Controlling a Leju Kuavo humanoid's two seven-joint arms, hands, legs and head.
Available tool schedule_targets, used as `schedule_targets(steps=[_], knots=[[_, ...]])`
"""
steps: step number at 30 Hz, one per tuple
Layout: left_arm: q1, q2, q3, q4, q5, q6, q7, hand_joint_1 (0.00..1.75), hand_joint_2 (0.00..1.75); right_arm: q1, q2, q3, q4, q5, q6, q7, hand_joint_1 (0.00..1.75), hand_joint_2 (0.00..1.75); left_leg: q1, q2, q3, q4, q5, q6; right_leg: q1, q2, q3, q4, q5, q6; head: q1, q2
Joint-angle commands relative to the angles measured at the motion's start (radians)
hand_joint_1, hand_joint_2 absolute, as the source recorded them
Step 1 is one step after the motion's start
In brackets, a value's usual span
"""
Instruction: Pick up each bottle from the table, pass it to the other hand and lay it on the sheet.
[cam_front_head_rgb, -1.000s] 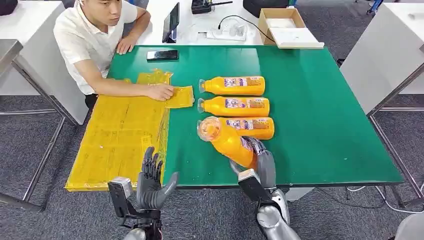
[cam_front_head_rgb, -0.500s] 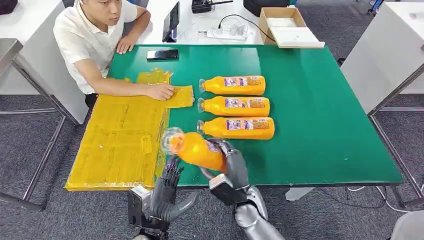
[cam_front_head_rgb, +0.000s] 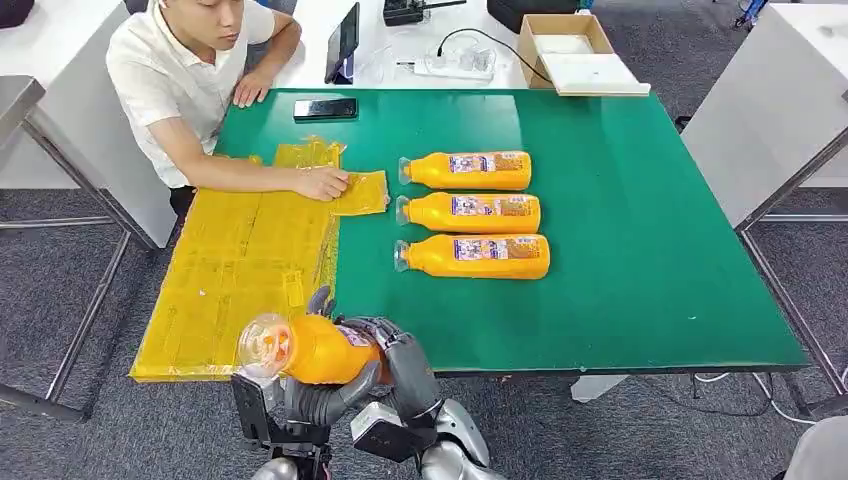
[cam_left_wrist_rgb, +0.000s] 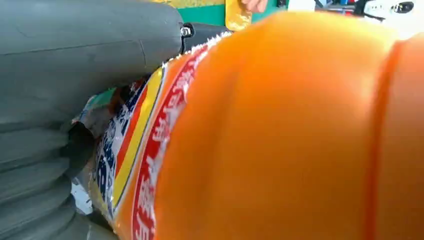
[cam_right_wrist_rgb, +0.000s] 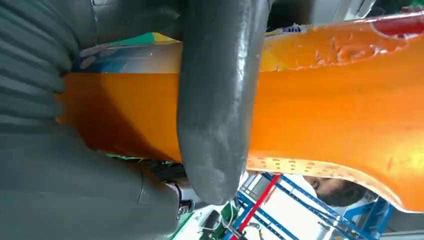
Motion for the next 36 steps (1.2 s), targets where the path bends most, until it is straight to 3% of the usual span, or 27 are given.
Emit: schedule_targets(steps=[1,3,4,6,7,8,9,12,13,18,21,28,32,33,36], knots=[[-0.027,-0.006,0.028,-0.063,0.060,-0.015,-0.019,0.00,1.75,-0.020,-0.005,0.097,0.100,-0.017,0.008,-0.002,1.75,1.75,0.001,0.000,0.002,0.000,0.000,-0.001,0.001,-0.002,0.002,0.000,-0.001,-0.002,0.000,0.000],[-0.027,-0.006,0.028,-0.063,0.060,-0.015,-0.019,0.00,1.75,-0.020,-0.005,0.097,0.100,-0.017,0.008,-0.002,1.75,1.75,0.001,-0.001,0.002,-0.001,0.000,-0.001,0.001,-0.002,0.002,-0.001,-0.001,-0.001,0.000,0.000],[-0.027,-0.004,0.022,-0.066,0.064,-0.023,-0.013,1.75,1.75,-0.023,-0.004,0.096,0.107,-0.019,0.008,-0.002,1.75,1.75,0.001,-0.001,0.004,-0.001,-0.001,-0.002,0.001,-0.003,0.004,0.000,-0.002,-0.002,0.000,0.000],[-0.031,-0.002,0.020,-0.057,0.090,-0.046,0.003,1.75,1.75,-0.027,-0.002,0.095,0.109,-0.027,0.004,-0.011,1.75,1.75,0.001,-0.001,0.002,-0.001,0.000,-0.001,0.001,-0.002,0.002,0.000,-0.001,-0.001,0.000,0.000],[-0.032,-0.004,0.024,-0.050,0.105,-0.053,0.013,1.75,1.75,-0.025,-0.002,0.093,0.104,-0.031,0.003,-0.011,1.33,1.75,0.001,-0.001,0.003,-0.001,0.000,-0.002,0.001,-0.003,0.003,0.000,-0.001,-0.002,0.000,0.000],[-0.031,-0.004,0.033,-0.045,0.128,-0.066,0.026,1.75,1.75,-0.021,-0.003,0.089,0.093,-0.037,-0.004,-0.013,0.35,1.75,0.001,-0.001,0.002,-0.001,0.000,-0.001,0.001,-0.002,0.002,-0.001,-0.001,-0.001,0.000,0.000],[-0.030,-0.004,0.037,-0.044,0.142,-0.073,0.031,1.75,1.75,-0.019,-0.003,0.088,0.088,-0.039,-0.006,-0.015,0.03,1.75,0.001,-0.001,0.004,-0.001,-0.001,-0.002,0.001,-0.003,0.004,-0.001,-0.001,-0.002,0.000,0.000],[-0.029,-0.001,0.043,-0.043,0.156,-0.084,0.036,1.75,1.75,-0.016,-0.007,0.090,0.078,-0.037,-0.010,-0.019,0.00,1.75,0.001,-0.001,0.003,-0.001,0.000,-0.001,0.001,-0.003,0.003,0.000,-0.001,-0.001,0.000,0.000],[-0.029,-0.001,0.043,-0.043,0.156,-0.084,0.036,1.75,1.75,-0.016,-0.007,0.090,0.078,-0.037,-0.010,-0.019,0.00,0.00,0.001,0.000,0.002,-0.001,0.000,-0.001,0.001,-0.002,0.001,0.000,0.000,-0.001,0.000,0.000],[-0.048,0.002,0.117,0.022,0.170,-0.021,0.088,1.75,1.75,0.001,-0.030,0.105,0.033,0.017,-0.130,-0.076,0.00,0.00,0.001,-0.001,0.003,-0.001,0.000,-0.001,0.001,-0.003,0.003,-0.001,-0.001,-0.001,0.000,0.000],[-0.084,0.015,0.178,0.100,0.152,-0.024,0.057,1.75,1.75,0.006,-0.043,0.117,0.006,0.033,-0.168,-0.090,0.00,0.00,0.000,0.000,0.003,-0.002,0.000,-0.001,0.000,-0.001,0.002,-0.001,0.000,-0.001,0.000,0.000],[-0.092,0.047,0.222,0.078,0.047,0.018,0.045,1.75,1.75,0.033,-0.073,0.117,-0.060,0.069,-0.276,-0.114,0.00,0.00,0.001,0.000,0.003,-0.002,0.000,-0.001,0.001,-0.002,0.002,-0.001,0.000,-0.001,0.000,0.000],[-0.139,0.087,0.223,0.148,-0.203,0.156,0.038,1.75,1.75,0.046,-0.091,0.123,-0.132,0.105,-0.352,-0.114,0.00,0.00,0.001,0.000,0.003,-0.002,0.000,-0.001,0.001,-0.002,0.003,-0.001,-0.001,-0.002,0.000,0.000],[-0.153,0.095,0.236,0.173,-0.334,0.248,0.048,1.75,1.75,0.071,-0.092,0.088,-0.181,0.150,-0.353,-0.114,0.00,0.00,0.000,0.000,0.003,-0.001,0.000,-0.001,0.001,-0.002,0.002,0.000,-0.001,-0.001,0.000,0.000],[-0.200,0.114,0.357,0.234,-0.628,0.353,0.120,1.75,1.75,0.151,-0.076,-0.017,-0.317,0.251,-0.353,-0.114,0.00,0.00,0.000,0.000,0.005,-0.002,0.000,-0.002,0.001,-0.003,0.005,-0.001,-0.001,-0.002,0.000,0.000]])
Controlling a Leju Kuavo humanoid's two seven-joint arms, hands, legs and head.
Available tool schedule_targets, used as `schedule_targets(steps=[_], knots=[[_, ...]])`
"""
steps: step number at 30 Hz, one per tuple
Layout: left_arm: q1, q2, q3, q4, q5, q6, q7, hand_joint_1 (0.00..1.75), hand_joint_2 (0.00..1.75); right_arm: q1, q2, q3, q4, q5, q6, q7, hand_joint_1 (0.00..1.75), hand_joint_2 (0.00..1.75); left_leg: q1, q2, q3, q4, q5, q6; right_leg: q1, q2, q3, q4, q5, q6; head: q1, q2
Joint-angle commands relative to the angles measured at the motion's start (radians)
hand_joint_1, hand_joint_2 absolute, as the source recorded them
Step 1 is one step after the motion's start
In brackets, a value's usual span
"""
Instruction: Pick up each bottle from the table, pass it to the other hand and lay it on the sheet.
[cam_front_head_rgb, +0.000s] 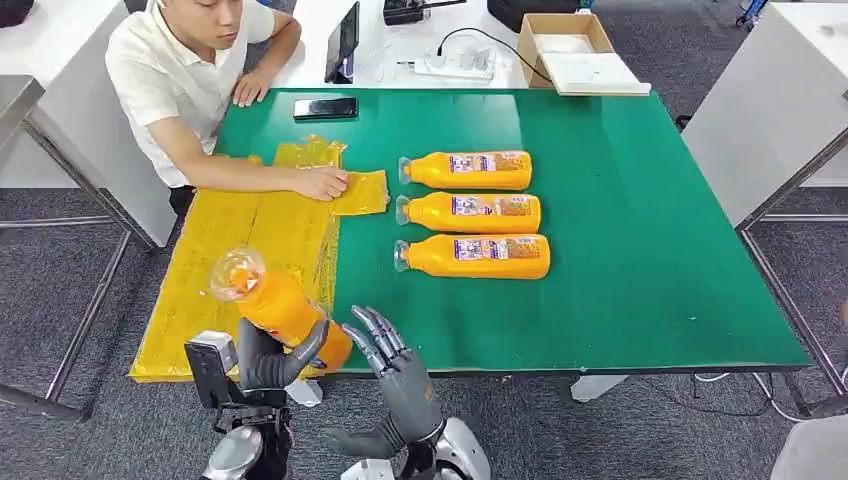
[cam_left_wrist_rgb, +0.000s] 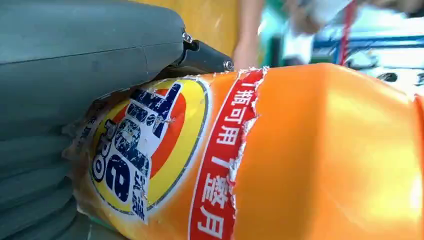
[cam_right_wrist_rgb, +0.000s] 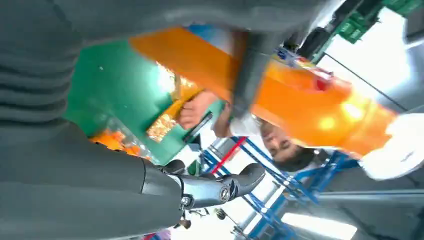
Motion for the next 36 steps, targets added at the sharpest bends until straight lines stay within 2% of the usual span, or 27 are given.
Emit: schedule_targets(steps=[1,3,6,7,17,20,21,22,23,26,31,34,36], knots=[[-0.153,0.083,0.204,0.232,-0.661,0.247,0.123,1.75,1.75,0.122,-0.031,-0.120,-0.268,0.153,-0.070,-0.032,0.00,0.00,0.001,-0.002,0.003,-0.001,0.000,-0.002,0.001,-0.003,0.003,-0.001,-0.001,-0.002,0.000,0.000],[-0.225,0.123,0.205,0.334,-0.936,0.218,0.289,1.75,1.75,0.134,-0.028,-0.125,-0.278,0.122,-0.070,-0.032,0.00,0.00,0.001,-0.002,0.004,-0.001,0.000,-0.002,0.001,-0.004,0.004,0.000,-0.002,-0.003,0.000,0.000],[-0.375,0.158,0.148,0.530,-1.169,0.080,0.439,1.75,1.75,0.117,-0.036,-0.102,-0.243,0.056,-0.059,-0.032,0.00,0.00,0.001,-0.003,0.002,-0.001,0.001,-0.002,0.001,-0.004,0.003,-0.001,0.000,-0.002,0.000,0.000],[-0.415,0.153,0.143,0.570,-1.192,0.058,0.451,1.75,1.75,0.110,-0.037,-0.095,-0.235,0.039,-0.061,-0.032,0.00,0.00,0.001,-0.003,0.004,-0.002,0.001,-0.002,0.001,-0.005,0.004,-0.001,-0.001,-0.002,0.000,0.000],[-0.429,0.148,0.141,0.602,-1.214,0.058,0.461,1.75,1.75,0.103,-0.038,-0.083,-0.230,0.023,-0.059,-0.032,0.00,0.00,0.001,-0.001,0.005,-0.001,0.001,-0.003,0.001,-0.003,0.005,0.001,-0.001,-0.002,0.000,0.000],[-0.585,0.145,0.106,0.806,-1.262,-0.103,0.502,1.75,1.75,0.081,-0.031,-0.056,-0.217,-0.035,-0.040,-0.032,0.00,0.00,0.001,-0.001,0.006,-0.001,0.001,-0.004,0.001,-0.003,0.006,0.001,-0.002,-0.002,0.000,0.000],[-0.627,0.145,0.107,0.854,-1.265,-0.125,0.506,1.75,1.75,0.073,-0.026,-0.050,-0.207,-0.045,-0.036,-0.032,0.00,0.00,0.001,-0.002,0.002,0.000,0.002,-0.003,0.001,-0.003,0.003,0.001,0.000,-0.002,0.000,0.000],[-0.641,0.146,0.108,0.863,-1.265,-0.131,0.506,1.75,1.75,0.069,-0.022,-0.049,-0.201,-0.044,-0.037,-0.032,0.00,0.00,0.002,-0.005,0.001,0.002,0.003,-0.004,0.002,-0.007,0.002,0.003,-0.001,-0.002,0.000,0.000],[-0.647,0.147,0.108,0.867,-1.265,-0.134,0.506,1.75,1.75,0.068,-0.020,-0.049,-0.199,-0.044,-0.038,-0.032,0.00,0.00,0.001,-0.004,0.001,0.001,0.003,-0.003,0.001,-0.005,0.001,0.002,0.000,-0.002,0.000,0.000],[-0.726,0.149,0.118,0.998,-1.257,-0.270,0.523,1.75,1.75,0.056,-0.016,-0.025,-0.177,-0.079,-0.007,-0.032,0.00,0.00,0.001,-0.003,0.002,0.000,0.004,-0.004,0.001,-0.004,0.003,0.001,0.001,-0.003,0.000,0.000],[-0.747,0.171,0.150,1.040,-1.224,-0.350,0.505,1.75,1.75,0.055,-0.013,0.007,-0.153,-0.104,-0.009,-0.032,0.00,0.00,0.001,0.001,0.004,-0.001,0.004,-0.005,0.001,-0.001,0.002,0.002,0.003,-0.005,0.000,0.000],[-0.726,0.164,0.180,1.032,-1.156,-0.478,0.367,1.75,1.75,0.057,-0.026,0.020,-0.152,-0.122,-0.006,-0.032,0.00,0.00,0.001,0.002,0.006,-0.002,0.004,-0.005,0.001,0.000,0.003,0.003,0.003,-0.005,0.000,0.000],[-0.725,0.176,0.145,1.032,-1.171,-0.556,0.338,1.75,1.75,0.049,-0.034,0.033,-0.149,-0.142,-0.004,-0.032,0.00,0.00,0.001,0.003,0.007,-0.002,0.004,-0.005,0.001,0.000,0.003,0.003,0.003,-0.005,0.000,0.000]])
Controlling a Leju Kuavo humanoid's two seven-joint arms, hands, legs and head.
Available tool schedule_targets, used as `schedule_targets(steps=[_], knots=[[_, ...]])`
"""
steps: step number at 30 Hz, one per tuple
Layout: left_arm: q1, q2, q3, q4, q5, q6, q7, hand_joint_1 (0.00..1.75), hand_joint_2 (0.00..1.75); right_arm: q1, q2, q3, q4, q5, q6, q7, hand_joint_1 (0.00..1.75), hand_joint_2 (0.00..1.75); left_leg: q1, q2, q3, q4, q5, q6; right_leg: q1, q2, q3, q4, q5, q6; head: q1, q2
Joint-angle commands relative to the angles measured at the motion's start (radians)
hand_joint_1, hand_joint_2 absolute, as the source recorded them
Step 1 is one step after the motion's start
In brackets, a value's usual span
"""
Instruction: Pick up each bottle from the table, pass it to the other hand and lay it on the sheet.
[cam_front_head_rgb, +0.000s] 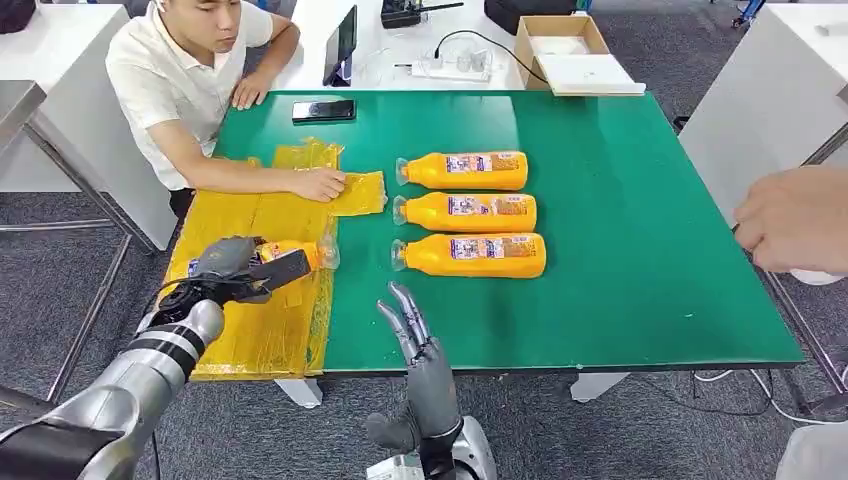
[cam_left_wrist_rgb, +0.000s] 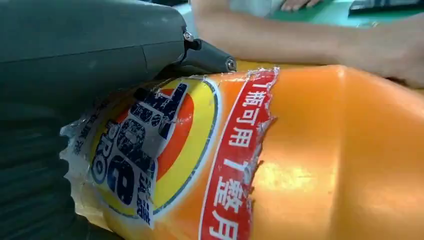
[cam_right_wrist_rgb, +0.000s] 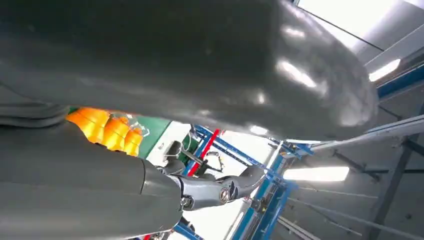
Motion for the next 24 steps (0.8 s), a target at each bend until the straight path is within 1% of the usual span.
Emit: schedule_targets(steps=[1,3,4,5,6,7,10,17,18,19,21,24], knots=[[-0.037,0.028,-0.003,0.160,0.043,-0.231,-0.159,1.75,1.75,-0.026,-0.020,0.080,0.078,-0.052,-0.018,-0.032,0.00,0.00,0.000,0.002,0.004,-0.002,0.000,-0.001,0.000,0.001,0.003,-0.001,0.000,-0.001,0.000,0.000],[-0.035,0.015,-0.014,0.147,0.037,-0.212,-0.152,1.75,1.75,-0.030,-0.018,0.082,0.083,-0.059,-0.022,-0.032,0.00,0.00,0.000,0.002,0.004,-0.002,0.000,-0.001,0.000,0.001,0.003,0.000,0.000,-0.002,0.000,0.000],[-0.032,0.012,-0.015,0.144,0.036,-0.203,-0.148,0.70,1.75,-0.031,-0.018,0.082,0.084,-0.060,-0.021,-0.032,0.00,0.00,0.001,0.002,0.005,-0.002,0.000,-0.002,0.001,0.000,0.004,-0.001,0.000,-0.002,0.000,0.000],[-0.029,0.005,-0.018,0.143,0.036,-0.203,-0.146,0.31,1.75,-0.031,-0.016,0.081,0.087,-0.063,-0.023,-0.032,0.00,0.00,0.000,0.001,0.004,-0.002,0.000,-0.001,0.000,0.000,0.003,0.000,0.000,-0.002,0.000,0.000],[-0.013,-0.003,-0.015,0.131,0.047,-0.192,-0.160,0.03,1.75,-0.035,-0.020,0.086,0.099,-0.061,-0.021,-0.032,0.00,0.00,0.000,0.002,0.005,-0.003,0.000,-0.001,0.000,0.000,0.004,-0.001,0.000,-0.002,0.000,0.000],[-0.005,-0.008,-0.014,0.126,0.052,-0.185,-0.165,0.00,1.75,-0.037,-0.024,0.084,0.102,-0.067,-0.016,-0.032,0.00,0.00,0.000,0.003,0.006,-0.003,0.000,-0.001,0.000,0.001,0.004,-0.001,0.000,-0.002,0.000,0.000],[0.026,-0.024,0.020,0.095,0.111,-0.170,-0.197,0.00,1.75,-0.035,-0.032,0.084,0.114,-0.074,-0.022,-0.032,0.00,0.00,0.000,0.001,0.005,-0.003,0.001,-0.001,0.000,-0.001,0.004,-0.002,0.000,-0.002,0.000,0.000],[0.026,-0.024,0.020,0.095,0.111,-0.170,-0.197,0.00,1.75,-0.035,-0.032,0.084,0.114,-0.074,-0.022,-0.032,0.00,0.00,0.000,0.000,0.006,-0.002,0.000,-0.002,0.000,0.000,0.005,-0.001,-0.001,-0.002,0.000,0.000],[0.031,-0.023,0.032,0.088,0.132,-0.178,-0.219,0.00,1.75,-0.033,-0.033,0.085,0.114,-0.075,-0.024,-0.032,0.00,0.00,0.000,0.001,0.006,-0.004,0.001,-0.002,0.000,0.000,0.006,-0.002,0.000,-0.002,0.000,0.000],[0.047,-0.026,0.047,0.068,0.170,-0.187,-0.254,0.00,1.75,-0.033,-0.034,0.087,0.115,-0.080,-0.029,-0.032,0.00,0.00,-0.001,0.001,0.005,-0.002,0.001,-0.002,0.000,0.000,0.005,-0.001,0.000,-0.002,0.000,0.000],[0.086,-0.028,0.037,0.026,0.203,-0.183,-0.286,0.00,1.75,-0.023,-0.033,0.088,0.106,-0.078,-0.045,-0.032,0.00,0.00,0.000,0.002,0.006,-0.003,0.001,-0.002,0.000,0.001,0.005,-0.001,0.000,-0.002,0.000,0.000],[0.131,-0.031,0.009,-0.029,0.239,-0.162,-0.288,0.00,1.75,-0.017,-0.029,0.084,0.109,-0.077,-0.059,-0.032,0.00,0.00,-0.001,0.001,0.007,-0.004,0.001,-0.002,0.000,0.001,0.006,-0.002,0.000,-0.002,0.000,0.000]])
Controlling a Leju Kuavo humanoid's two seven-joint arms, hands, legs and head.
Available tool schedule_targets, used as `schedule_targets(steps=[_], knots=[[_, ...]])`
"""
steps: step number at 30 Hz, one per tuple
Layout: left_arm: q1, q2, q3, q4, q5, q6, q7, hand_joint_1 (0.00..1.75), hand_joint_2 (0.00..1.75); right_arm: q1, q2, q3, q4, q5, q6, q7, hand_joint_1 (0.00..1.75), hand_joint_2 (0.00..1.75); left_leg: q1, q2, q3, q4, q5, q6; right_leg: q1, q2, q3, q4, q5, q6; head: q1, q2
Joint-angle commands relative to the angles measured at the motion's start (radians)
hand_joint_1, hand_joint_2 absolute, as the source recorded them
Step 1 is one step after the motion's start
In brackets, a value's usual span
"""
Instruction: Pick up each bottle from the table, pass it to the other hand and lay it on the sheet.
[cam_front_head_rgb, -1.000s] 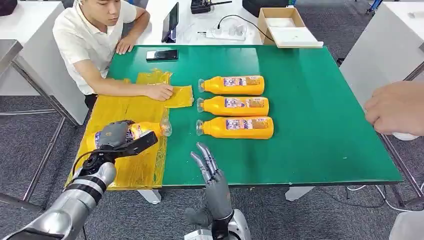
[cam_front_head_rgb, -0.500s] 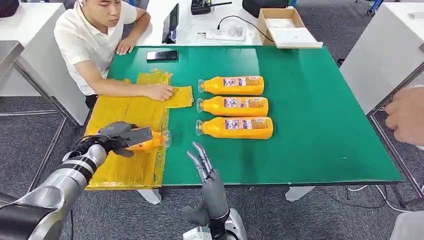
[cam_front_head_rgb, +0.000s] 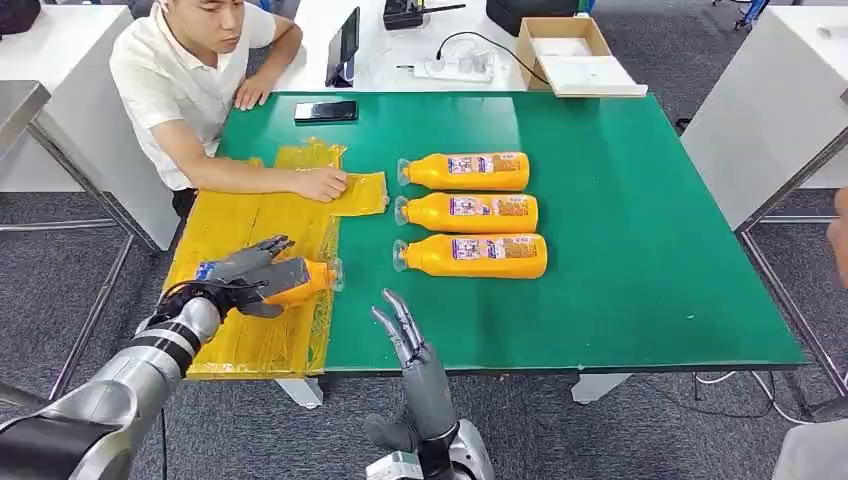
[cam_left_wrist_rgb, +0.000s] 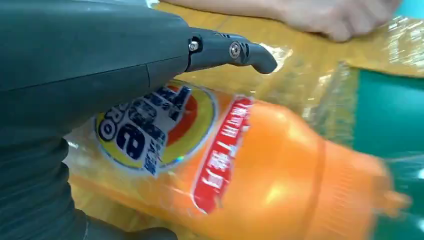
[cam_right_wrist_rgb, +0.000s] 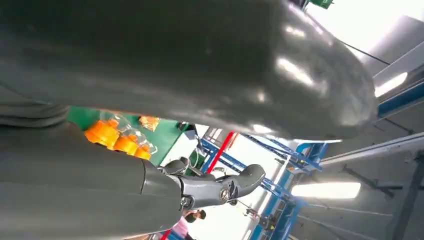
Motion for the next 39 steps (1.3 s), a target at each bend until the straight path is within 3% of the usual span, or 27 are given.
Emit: schedule_targets(steps=[1,6,11,15,19,25,33,34,38,39], knots=[[0.147,-0.026,0.007,-0.097,0.117,0.008,-0.056,0.00,1.75,0.007,-0.011,0.033,0.055,-0.004,-0.055,-0.032,0.00,0.00,0.000,0.002,0.004,-0.003,0.000,-0.001,0.000,0.000,0.003,-0.002,0.000,-0.001,0.000,0.000],[0.170,-0.030,0.022,-0.137,0.182,0.012,-0.089,0.00,1.75,0.005,-0.012,0.037,0.059,-0.004,-0.053,-0.032,0.00,0.00,0.000,0.002,0.005,-0.003,0.000,-0.001,0.000,0.001,0.004,-0.002,0.000,-0.001,-0.001,0.000],[0.341,-0.034,0.056,-0.443,0.516,-0.045,-0.261,0.00,1.75,0.002,-0.035,0.061,0.052,-0.014,-0.053,-0.032,0.00,0.00,0.000,0.003,0.004,-0.003,-0.001,-0.001,0.000,0.002,0.004,-0.002,0.000,-0.001,0.000,0.000],[0.453,-0.055,0.060,-0.685,0.621,0.045,-0.302,0.00,1.75,0.004,-0.053,0.056,0.043,-0.026,-0.042,-0.032,0.00,0.00,0.000,0.002,0.002,-0.001,-0.001,-0.001,0.000,0.001,0.001,-0.001,-0.001,-0.001,0.000,0.000],[0.462,-0.066,0.063,-0.712,0.639,0.054,-0.316,0.00,1.75,0.007,-0.053,0.059,0.044,-0.024,-0.042,-0.032,0.00,0.00,0.000,0.002,-0.002,0.000,-0.001,-0.001,0.001,-0.001,-0.003,-0.001,-0.001,-0.002,0.000,0.000],[0.547,-0.112,0.046,-0.902,0.603,0.334,-0.446,0.00,1.75,0.002,-0.049,0.062,0.057,-0.009,-0.026,-0.032,0.00,0.00,0.001,0.002,-0.005,0.000,-0.001,-0.001,0.001,-0.001,-0.005,-0.001,-0.001,-0.001,0.000,0.000],[0.587,-0.151,0.012,-0.997,0.678,0.390,-0.468,0.00,1.75,0.005,-0.041,0.047,0.061,0.026,-0.056,-0.032,0.00,0.00,0.000,0.001,-0.005,0.000,-0.001,-0.001,0.001,-0.001,-0.005,-0.001,-0.001,-0.001,0.000,0.000],[0.598,-0.159,0.012,-1.010,0.700,0.394,-0.473,0.00,1.75,0.005,-0.040,0.035,0.078,0.060,-0.075,-0.032,0.00,0.00,0.000,0.001,-0.005,-0.001,-0.001,-0.001,0.001,-0.001,-0.005,-0.001,-0.001,-0.001,0.000,0.000],[0.747,-0.231,-0.039,-1.177,0.891,0.454,-0.488,0.00,1.75,0.041,-0.018,-0.380,0.073,0.446,-0.075,0.018,0.00,0.00,0.000,0.000,-0.007,-0.001,-0.001,0.000,0.000,-0.001,-0.007,-0.001,-0.001,-0.001,-0.001,0.000],[0.791,-0.239,-0.041,-1.223,0.966,0.453,-0.486,0.00,1.75,0.032,-0.032,-0.458,0.073,0.501,-0.075,0.028,0.00,1.75,-0.001,0.000,-0.005,-0.001,-0.001,0.000,0.000,-0.002,-0.005,-0.002,-0.002,-0.001,0.000,0.000]])
